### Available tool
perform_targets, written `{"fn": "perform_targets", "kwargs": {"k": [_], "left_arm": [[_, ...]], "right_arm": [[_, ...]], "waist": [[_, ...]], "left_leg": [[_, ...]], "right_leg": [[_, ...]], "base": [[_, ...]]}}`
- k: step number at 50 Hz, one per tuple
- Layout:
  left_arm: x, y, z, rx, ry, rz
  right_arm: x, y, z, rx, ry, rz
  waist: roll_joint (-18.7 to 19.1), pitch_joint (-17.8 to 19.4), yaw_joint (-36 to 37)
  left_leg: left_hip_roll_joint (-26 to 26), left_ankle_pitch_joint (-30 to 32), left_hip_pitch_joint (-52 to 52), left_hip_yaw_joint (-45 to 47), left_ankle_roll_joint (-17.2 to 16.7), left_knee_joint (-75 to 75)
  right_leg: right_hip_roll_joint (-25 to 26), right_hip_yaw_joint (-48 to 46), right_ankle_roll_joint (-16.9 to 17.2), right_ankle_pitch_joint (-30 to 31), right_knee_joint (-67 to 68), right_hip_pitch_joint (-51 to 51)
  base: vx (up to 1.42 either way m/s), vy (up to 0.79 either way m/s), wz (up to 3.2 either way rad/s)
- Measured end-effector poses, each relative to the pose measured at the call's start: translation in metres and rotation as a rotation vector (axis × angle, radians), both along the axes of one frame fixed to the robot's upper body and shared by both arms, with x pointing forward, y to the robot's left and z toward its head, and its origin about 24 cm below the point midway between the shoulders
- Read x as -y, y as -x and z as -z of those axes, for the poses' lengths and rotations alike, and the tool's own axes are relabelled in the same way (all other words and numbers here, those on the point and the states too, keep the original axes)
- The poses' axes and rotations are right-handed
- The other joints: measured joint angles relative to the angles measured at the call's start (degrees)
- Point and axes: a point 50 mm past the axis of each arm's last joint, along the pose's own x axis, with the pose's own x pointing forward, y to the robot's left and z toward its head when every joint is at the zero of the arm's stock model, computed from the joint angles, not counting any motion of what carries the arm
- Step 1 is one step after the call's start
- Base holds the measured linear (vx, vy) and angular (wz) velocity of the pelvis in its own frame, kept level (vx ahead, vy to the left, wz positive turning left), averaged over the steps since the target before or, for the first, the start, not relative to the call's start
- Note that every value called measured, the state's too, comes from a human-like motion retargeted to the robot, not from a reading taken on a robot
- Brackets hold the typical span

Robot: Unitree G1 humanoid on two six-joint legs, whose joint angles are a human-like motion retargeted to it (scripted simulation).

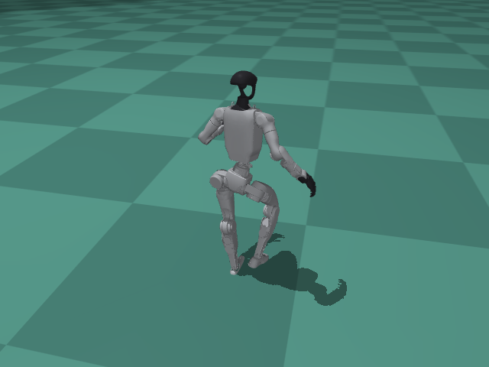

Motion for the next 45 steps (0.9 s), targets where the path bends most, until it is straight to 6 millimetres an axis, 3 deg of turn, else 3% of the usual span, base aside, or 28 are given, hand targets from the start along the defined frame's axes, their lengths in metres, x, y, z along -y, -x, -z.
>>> {"fn": "perform_targets", "kwargs": {"k": [4, 6, 8, 10, 13, 15, 18, 23, 27, 30, 33, 35, 39, 42, 45], "left_arm": [[0.014, 0.0, 0.029, -0.174, -0.043, 0.112], [0.016, 0.004, 0.051, -0.302, -0.071, 0.144], [0.013, 0.011, 0.074, -0.433, -0.125, 0.152], [0.009, 0.022, 0.095, -0.559, -0.176, 0.159], [-0.002, 0.041, 0.122, -0.735, -0.266, 0.149], [-0.011, 0.055, 0.137, -0.84, -0.329, 0.14], [-0.025, 0.075, 0.153, -0.965, -0.422, 0.12], [-0.042, 0.106, 0.168, -1.125, -0.509, 0.121], [-0.046, 0.126, 0.172, -1.213, -0.518, 0.156], [-0.044, 0.14, 0.176, -1.272, -0.508, 0.198], [-0.041, 0.152, 0.178, -1.324, -0.504, 0.239], [-0.04, 0.16, 0.18, -1.358, -0.504, 0.261], [-0.036, 0.177, 0.184, -1.426, -0.499, 0.284], [-0.033, 0.19, 0.187, -1.475, -0.491, 0.295], [-0.028, 0.204, 0.192, -1.525, -0.456, 0.295]], "right_arm": [[-0.028, -0.077, -0.069, 0.376, 0.002, -0.262], [-0.052, -0.107, -0.117, 0.6, -0.006, -0.41], [-0.081, -0.125, -0.176, 0.848, -0.016, -0.559], [-0.106, -0.129, -0.231, 1.082, -0.013, -0.689], [-0.137, -0.115, -0.306, 1.431, 0.009, -0.832], [-0.153, -0.098, -0.344, 1.641, 0.024, -0.893], [-0.169, -0.071, -0.384, 1.909, 0.03, -0.937], [-0.188, -0.041, -0.414, 2.178, -0.005, -0.996], [-0.203, -0.034, -0.424, 2.258, -0.063, -1.07], [-0.214, -0.033, -0.425, 2.246, -0.093, -1.153], [-0.222, -0.032, -0.423, 2.217, -0.081, -1.225], [-0.226, -0.031, -0.422, 2.201, -0.052, -1.263], [-0.23, -0.031, -0.423, 2.197, 0.038, -1.298], [-0.231, -0.032, -0.426, 2.214, 0.128, -1.29], [-0.231, -0.035, -0.429, 2.227, 0.22, -1.269]], "waist": [[3.16, -2.08, -1.41], [3.85, -3.07, -1.83], [4.6, -4.08, -2.05], [4.41, -5.23, -1.78], [3.06, -6.67, -0.64], [1.68, -7.16, 0.52], [-0.5, -6.41, 3.3], [-2.65, -2.59, 9.1], [0.85, 0.36, 14.72], [2.81, 0.71, 17.69], [3.68, 0.53, 19.76], [4.31, 0.67, 21.13], [5.75, 1.96, 23.65], [7.84, 3.0, 26.29], [10.46, 3.86, 29.21]], "left_leg": [[1.31, 0.78, -3.55, 1.06, -0.55, 0.16], [1.17, 1.75, -5.19, 1.68, -0.73, -0.01], [1.1, 1.97, -6.75, 1.73, -0.59, 0.06], [0.24, 3.18, -8.19, 2.1, -0.35, -0.17], [-1.58, 4.58, -10.41, 1.9, 0.44, 0.09], [-2.84, 5.0, -12.29, 1.69, 0.94, 1.55], [-3.82, 3.74, -16.11, 1.49, 1.34, 7.54], [-2.75, 0.31, -25.79, 2.94, 0.23, 26.13], [2.48, 1.64, -33.18, -0.14, -3.56, 40.04], [3.44, 9.48, -38.36, -4.95, -9.5, 44.0], [1.77, 19.28, -43.25, -10.68, -19.07, 45.1], [0.44, 23.63, -46.03, -11.65, -21.53, 46.26], [4.33, 22.11, -51.13, -10.34, -21.53, 53.73], [10.39, 15.32, -53.52, -9.89, -20.78, 63.0], [18.42, 7.65, -53.28, -7.87, -17.19, 73.99]], "right_leg": [[3.71, 1.79, 0.13, -3.55, -2.34, 0.7], [4.78, 3.17, 0.3, -4.65, -1.89, 1.37], [5.78, 4.03, 0.76, -5.3, -0.53, 2.47], [5.96, 5.14, 1.31, -5.41, 1.46, 4.03], [6.11, 6.42, 3.04, -5.03, 4.35, 7.24], [6.39, 7.11, 4.62, -4.79, 5.4, 9.85], [6.83, 7.11, 5.98, -5.66, 4.63, 14.27], [6.99, 5.35, 4.01, -11.45, -0.69, 21.36], [12.04, 2.43, -0.54, -14.47, -7.63, 24.67], [14.87, 1.56, -2.89, -14.04, -11.05, 23.85], [16.13, 0.8, -4.51, -13.56, -12.89, 21.6], [16.26, 0.23, -4.82, -13.59, -13.73, 20.38], [16.95, -2.89, -5.83, -13.35, -14.66, 18.34], [19.25, -5.43, -6.48, -12.42, -15.64, 17.28], [22.21, -7.39, -6.49, -11.01, -17.49, 16.9]], "base": [[-0.11, -0.01, -0.17], [-0.16, -0.03, -0.04], [-0.14, -0.02, 0.06], [-0.16, -0.02, 0.16], [-0.17, -0.03, 0.36], [-0.17, -0.02, 0.55], [-0.17, -0.01, 0.57], [-0.23, -0.02, 0.48], [-0.27, -0.04, 0.12], [-0.34, -0.05, 0.26], [-0.36, -0.02, 0.39], [-0.31, 0.11, 0.39], [-0.34, -0.02, 0.47], [-0.3, -0.09, 0.07], [-0.25, -0.01, -0.25]]}}
